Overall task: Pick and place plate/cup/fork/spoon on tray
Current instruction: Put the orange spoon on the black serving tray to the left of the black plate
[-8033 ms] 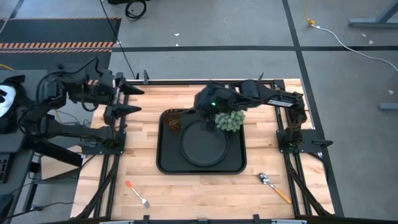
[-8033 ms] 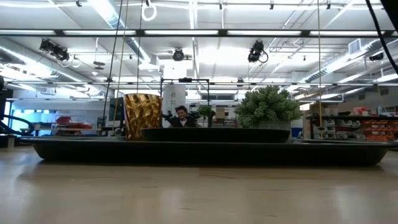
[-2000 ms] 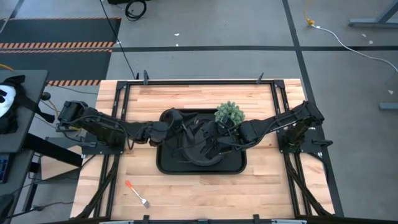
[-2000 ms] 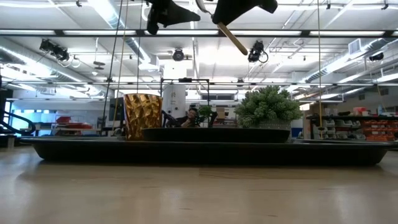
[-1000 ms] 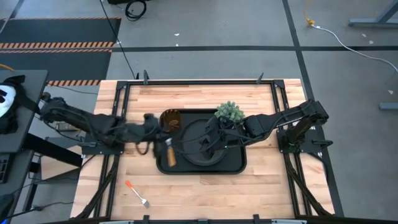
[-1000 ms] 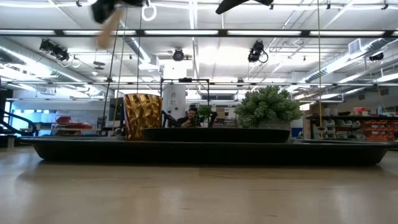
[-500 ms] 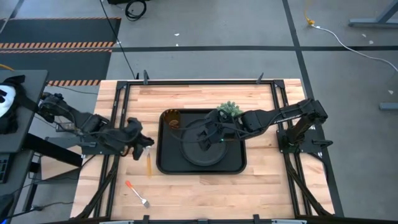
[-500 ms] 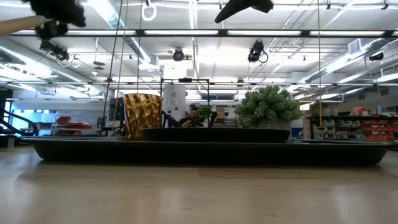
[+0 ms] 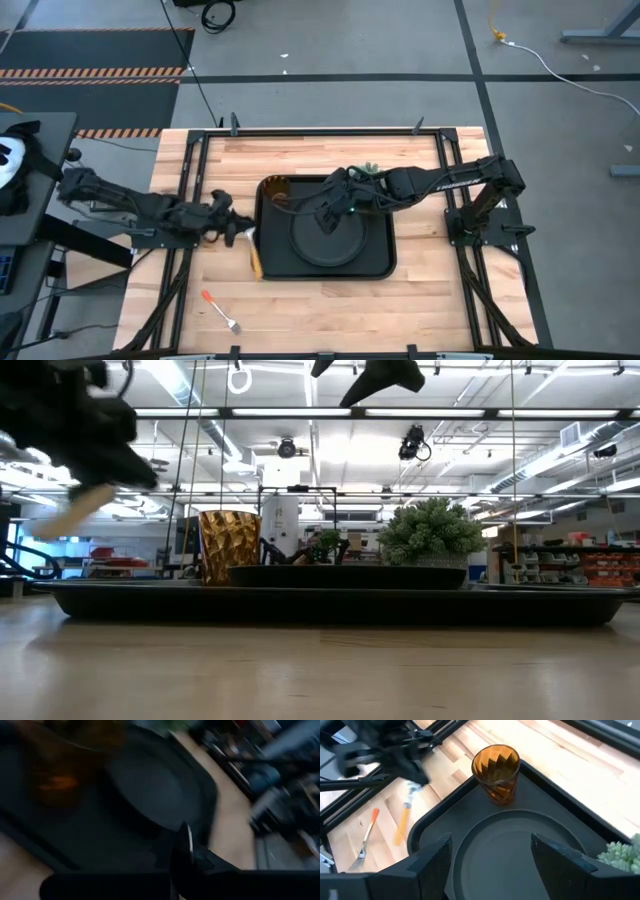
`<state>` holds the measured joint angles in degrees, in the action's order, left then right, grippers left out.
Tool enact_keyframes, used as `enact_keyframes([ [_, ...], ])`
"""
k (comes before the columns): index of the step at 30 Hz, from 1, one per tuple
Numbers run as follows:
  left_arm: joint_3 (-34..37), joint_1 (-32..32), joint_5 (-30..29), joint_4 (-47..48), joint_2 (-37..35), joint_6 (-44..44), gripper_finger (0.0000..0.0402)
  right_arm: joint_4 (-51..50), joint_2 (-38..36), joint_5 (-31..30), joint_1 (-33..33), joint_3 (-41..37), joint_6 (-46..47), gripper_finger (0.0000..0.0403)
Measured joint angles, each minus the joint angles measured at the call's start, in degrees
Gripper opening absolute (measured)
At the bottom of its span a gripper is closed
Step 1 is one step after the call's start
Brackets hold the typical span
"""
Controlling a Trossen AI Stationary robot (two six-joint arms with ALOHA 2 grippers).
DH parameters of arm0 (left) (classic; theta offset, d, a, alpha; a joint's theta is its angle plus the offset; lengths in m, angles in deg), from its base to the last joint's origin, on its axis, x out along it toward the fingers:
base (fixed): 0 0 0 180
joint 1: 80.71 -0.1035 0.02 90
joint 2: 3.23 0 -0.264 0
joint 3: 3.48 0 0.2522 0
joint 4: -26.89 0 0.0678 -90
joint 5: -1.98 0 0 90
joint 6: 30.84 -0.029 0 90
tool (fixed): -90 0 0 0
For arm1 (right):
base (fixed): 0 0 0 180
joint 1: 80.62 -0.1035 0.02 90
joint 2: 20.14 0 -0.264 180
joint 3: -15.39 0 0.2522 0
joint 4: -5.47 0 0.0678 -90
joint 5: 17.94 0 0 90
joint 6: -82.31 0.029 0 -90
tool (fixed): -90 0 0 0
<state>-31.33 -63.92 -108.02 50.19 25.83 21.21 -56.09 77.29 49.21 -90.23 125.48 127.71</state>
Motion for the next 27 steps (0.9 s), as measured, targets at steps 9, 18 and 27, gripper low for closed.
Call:
enact_keyframes([
  [9,1.77,-19.85,14.49,-4.64,4.78,-8.82,0.0018,3.47,0.02,4.80,3.20,0.00,-4.66,0.0274],
  [18,1.77,-32.02,30.23,-15.71,18.60,-17.94,0.0018,6.08,0.02,10.42,6.45,0.00,-14.00,0.0274],
  [27,1.68,-31.80,33.58,-19.46,28.31,-22.41,0.0026,8.05,0.07,13.12,8.71,-2.87,-19.90,0.0281],
])
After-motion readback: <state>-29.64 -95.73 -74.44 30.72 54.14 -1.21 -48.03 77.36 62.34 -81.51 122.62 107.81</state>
